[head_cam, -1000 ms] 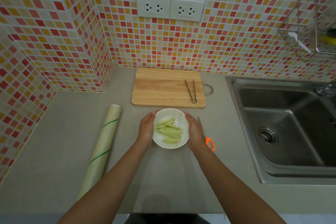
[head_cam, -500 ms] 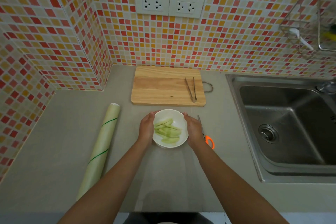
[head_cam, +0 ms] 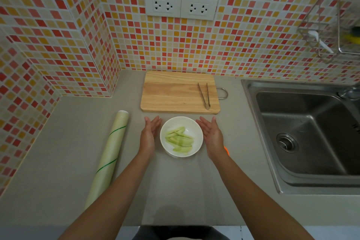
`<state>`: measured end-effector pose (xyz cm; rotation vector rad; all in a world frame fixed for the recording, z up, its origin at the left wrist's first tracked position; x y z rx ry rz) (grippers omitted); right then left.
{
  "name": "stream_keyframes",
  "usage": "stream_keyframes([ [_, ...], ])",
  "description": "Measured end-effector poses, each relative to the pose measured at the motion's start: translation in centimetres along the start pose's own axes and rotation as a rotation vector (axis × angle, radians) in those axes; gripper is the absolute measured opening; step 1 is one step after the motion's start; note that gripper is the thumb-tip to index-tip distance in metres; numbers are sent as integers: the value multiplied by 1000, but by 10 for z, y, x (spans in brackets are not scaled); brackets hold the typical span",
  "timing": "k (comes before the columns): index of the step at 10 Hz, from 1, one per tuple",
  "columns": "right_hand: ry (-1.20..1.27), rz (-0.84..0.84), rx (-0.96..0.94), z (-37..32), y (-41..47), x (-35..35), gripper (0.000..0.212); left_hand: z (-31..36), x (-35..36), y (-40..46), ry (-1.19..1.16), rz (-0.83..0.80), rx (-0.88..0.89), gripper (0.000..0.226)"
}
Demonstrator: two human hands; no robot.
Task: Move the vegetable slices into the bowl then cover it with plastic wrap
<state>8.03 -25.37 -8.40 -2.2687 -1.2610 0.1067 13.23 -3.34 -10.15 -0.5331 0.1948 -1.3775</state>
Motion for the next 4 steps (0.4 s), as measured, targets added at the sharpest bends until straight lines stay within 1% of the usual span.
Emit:
stream_keyframes([
  [1,28,-11,21,4,-6,6,61,-8,6,-8,9,-16,-14,67],
  [2,2,-16,17,0,-12,11,60,-6,6,-11,45,-7,-5,67],
  [3,-85,-33,-38,-9,-9,9,58,8,-6,-4,197,32,90,65],
  [4,-222,-21,-164,-31,-9,5,55,38,-18,-3,410,95,259,61],
])
Point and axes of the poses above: each hand's wrist, its own y-axis towards the middle knuckle, its own x-axis out of the palm, z = x × y, the point moved 10 cm from there along y, towards the middle knuckle, and after that the axes turned 8 degrees about z, right-handed, at the moved point
